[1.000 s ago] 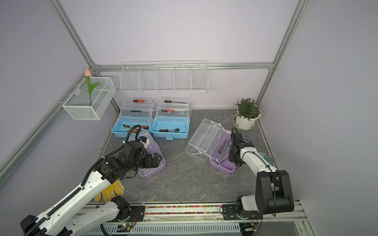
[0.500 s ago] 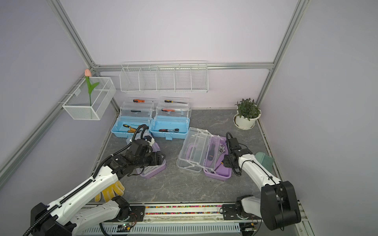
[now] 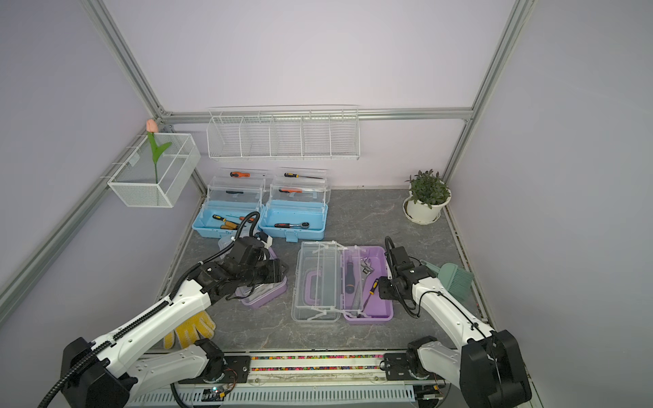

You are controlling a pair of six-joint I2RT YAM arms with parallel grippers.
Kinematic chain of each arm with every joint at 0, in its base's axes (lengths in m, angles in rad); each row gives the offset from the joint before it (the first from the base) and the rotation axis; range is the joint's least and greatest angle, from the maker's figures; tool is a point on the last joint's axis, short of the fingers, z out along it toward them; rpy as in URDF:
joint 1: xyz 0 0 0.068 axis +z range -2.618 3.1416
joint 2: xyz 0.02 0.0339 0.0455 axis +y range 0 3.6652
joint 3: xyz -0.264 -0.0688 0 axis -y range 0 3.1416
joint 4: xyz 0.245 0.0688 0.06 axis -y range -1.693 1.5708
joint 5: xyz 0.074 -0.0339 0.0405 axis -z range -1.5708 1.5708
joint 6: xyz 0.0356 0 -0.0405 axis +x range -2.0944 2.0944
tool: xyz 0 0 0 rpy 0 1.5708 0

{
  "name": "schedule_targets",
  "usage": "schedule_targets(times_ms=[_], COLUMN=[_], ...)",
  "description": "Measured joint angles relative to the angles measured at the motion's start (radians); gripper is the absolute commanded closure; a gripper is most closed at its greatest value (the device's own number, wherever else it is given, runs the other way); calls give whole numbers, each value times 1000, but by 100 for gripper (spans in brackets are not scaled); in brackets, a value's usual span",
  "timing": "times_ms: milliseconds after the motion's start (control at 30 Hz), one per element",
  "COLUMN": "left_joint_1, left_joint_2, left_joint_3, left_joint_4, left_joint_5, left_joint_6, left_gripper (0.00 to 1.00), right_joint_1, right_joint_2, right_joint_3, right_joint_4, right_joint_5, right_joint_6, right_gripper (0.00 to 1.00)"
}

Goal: Close toolboxes
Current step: Move the toolbox to the center of the board, then adjust the toolbox at the center of the board.

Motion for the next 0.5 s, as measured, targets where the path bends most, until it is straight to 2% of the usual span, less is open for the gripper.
schedule_targets(times_ms=[333, 400, 500], left_joint_1=[-26, -26, -26], left_joint_2=[-4, 9, 52], left_joint_3=[95, 135, 163], left_joint_4=[-130, -106, -43], left_joint_5=[-83, -90, -101], left_joint_6=[14, 14, 13], left_gripper=[38, 42, 54], right_joint_1=[0, 0, 0], right_joint_2=[22, 22, 22], right_joint_3=[4, 4, 4], right_joint_4=[41, 41, 41], right_joint_5=[-33, -35, -35], right_joint_6=[-28, -31, -31], right_gripper=[93, 93, 93])
